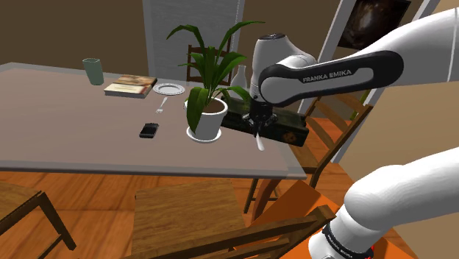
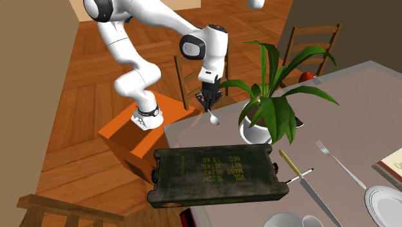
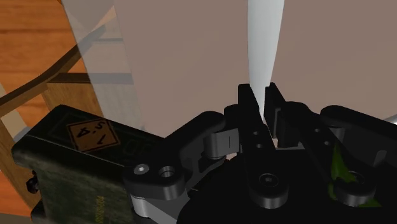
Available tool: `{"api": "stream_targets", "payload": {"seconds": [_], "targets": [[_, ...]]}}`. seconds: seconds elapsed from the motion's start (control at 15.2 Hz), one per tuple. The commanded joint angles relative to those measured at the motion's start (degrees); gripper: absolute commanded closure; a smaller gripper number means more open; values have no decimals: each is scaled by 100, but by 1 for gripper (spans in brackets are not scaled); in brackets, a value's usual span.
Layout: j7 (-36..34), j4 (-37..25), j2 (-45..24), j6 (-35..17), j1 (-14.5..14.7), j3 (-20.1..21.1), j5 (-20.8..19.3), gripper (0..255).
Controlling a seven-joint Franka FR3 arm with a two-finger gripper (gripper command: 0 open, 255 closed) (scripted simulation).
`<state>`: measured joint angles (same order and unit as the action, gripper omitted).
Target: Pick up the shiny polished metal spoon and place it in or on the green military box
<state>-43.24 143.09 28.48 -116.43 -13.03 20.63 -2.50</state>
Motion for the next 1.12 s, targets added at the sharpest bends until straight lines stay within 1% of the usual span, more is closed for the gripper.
{"api": "stream_targets", "payload": {"seconds": [0.0,0.59,1.06], "targets": [[24,-139,22,162,0,-14,4,255],[158,-693,162,843,-3,-102,17,255],[796,-1372,-729,557,-486,-576,-435,255]]}}
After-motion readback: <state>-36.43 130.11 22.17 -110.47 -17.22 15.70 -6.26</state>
